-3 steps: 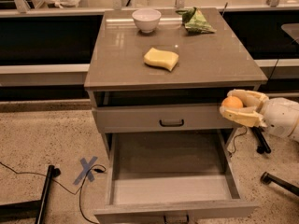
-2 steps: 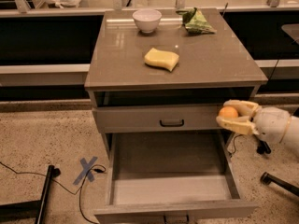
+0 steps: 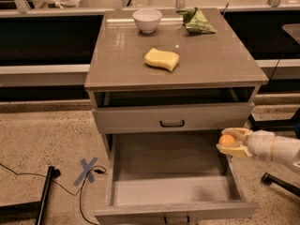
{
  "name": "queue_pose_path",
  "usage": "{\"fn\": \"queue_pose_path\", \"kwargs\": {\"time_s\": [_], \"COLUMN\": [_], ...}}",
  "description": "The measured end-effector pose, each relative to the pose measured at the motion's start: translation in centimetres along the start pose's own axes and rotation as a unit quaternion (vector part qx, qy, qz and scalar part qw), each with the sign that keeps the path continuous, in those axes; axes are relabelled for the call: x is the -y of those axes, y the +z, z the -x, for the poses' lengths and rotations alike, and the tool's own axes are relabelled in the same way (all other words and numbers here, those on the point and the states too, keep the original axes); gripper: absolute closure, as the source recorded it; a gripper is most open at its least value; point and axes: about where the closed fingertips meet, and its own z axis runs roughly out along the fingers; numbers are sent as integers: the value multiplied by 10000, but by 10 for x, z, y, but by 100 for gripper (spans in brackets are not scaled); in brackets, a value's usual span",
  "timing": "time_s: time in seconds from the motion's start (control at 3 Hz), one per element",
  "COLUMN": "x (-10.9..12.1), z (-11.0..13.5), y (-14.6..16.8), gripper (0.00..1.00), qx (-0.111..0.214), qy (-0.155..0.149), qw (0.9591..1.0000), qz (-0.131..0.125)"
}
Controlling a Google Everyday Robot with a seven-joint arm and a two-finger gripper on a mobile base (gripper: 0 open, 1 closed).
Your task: Place orange into middle drawer
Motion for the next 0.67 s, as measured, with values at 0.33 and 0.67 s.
{"fn": "queue_pose_path", "kwargs": {"time_s": [0.33,0.67], "x": [0,-24], "z": [-11,-12], "y": [-1,32], "gripper": [100,100], "qx": [-154,181], "qy": [-42,-124], "qw": [9999,9985], "qz": [3,495]}}
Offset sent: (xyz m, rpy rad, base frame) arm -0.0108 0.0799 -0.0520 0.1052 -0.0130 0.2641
